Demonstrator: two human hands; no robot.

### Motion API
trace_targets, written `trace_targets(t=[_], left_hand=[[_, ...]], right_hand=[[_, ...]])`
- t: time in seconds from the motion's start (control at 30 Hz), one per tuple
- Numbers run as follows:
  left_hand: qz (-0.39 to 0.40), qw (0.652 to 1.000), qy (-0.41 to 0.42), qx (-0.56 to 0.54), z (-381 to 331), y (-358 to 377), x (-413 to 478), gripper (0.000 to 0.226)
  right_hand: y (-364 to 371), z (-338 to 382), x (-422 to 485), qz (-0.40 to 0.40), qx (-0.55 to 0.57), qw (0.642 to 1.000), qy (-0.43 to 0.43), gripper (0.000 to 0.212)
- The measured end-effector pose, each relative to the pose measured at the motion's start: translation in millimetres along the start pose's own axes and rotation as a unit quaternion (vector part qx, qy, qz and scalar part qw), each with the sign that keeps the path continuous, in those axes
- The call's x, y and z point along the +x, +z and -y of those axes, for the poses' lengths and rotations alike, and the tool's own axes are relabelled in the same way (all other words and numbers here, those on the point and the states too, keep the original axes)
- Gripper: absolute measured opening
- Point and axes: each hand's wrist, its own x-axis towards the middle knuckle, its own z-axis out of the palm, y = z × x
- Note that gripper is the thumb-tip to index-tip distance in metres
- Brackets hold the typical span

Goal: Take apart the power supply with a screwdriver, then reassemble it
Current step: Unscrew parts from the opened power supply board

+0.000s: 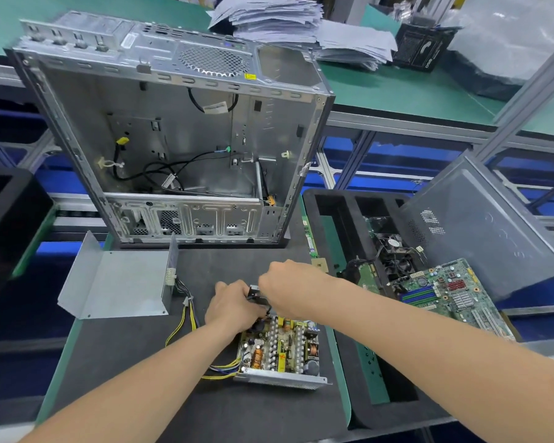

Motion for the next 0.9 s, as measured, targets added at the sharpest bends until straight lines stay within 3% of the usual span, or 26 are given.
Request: trace_targets(t=[0.03,0.13,0.2,0.37,0.47,0.6,0.67,0.77,0.9], left_hand=[[-0.003,1.0,-0.001,0.002,-0.6,0.4,0.1,0.028],[-0.004,1.0,-0.003,-0.002,-2.5,2.1,0.1,0.028],[0.0,1.0,-0.005,0.001,-3.3,2.1,1.3,0.027],[0.013,1.0,-0.007,0.001,-2.5,-0.2,3.1,0.028],[0.014,1.0,0.001,0.006,-1.4,-0.1,2.0,0.027],[0.021,1.0,0.005,0.013,0.3,0.0,0.8,0.027],[0.017,1.0,0.003,0.006,0.0,0.8,0.1,0.027],[0.003,1.0,-0.006,-0.007,-1.4,2.5,-0.6,0.027],[-0.001,1.0,-0.007,-0.009,-2.4,4.3,0.0,0.029]], right_hand=[[3.4,0.6,1.6,0.006,0.009,0.999,0.032,0.004],[15.0,-3.8,4.5,0.012,0.057,0.989,0.133,0.016],[17.8,-10.0,5.3,0.007,0.077,0.987,0.14,0.011],[7.6,-17.1,-8.0,0.048,0.078,0.993,0.069,0.034],[3.1,-12.8,-15.9,0.017,-0.066,0.997,-0.019,0.035],[8.3,-7.3,-15.8,-0.063,-0.187,0.968,-0.157,0.029],[12.0,-6.0,-13.4,-0.053,-0.155,0.978,-0.132,0.025],[14.7,-6.2,-9.6,-0.014,-0.084,0.996,-0.026,0.019],[25.4,-7.2,-9.8,-0.003,0.037,0.996,0.084,0.011]])
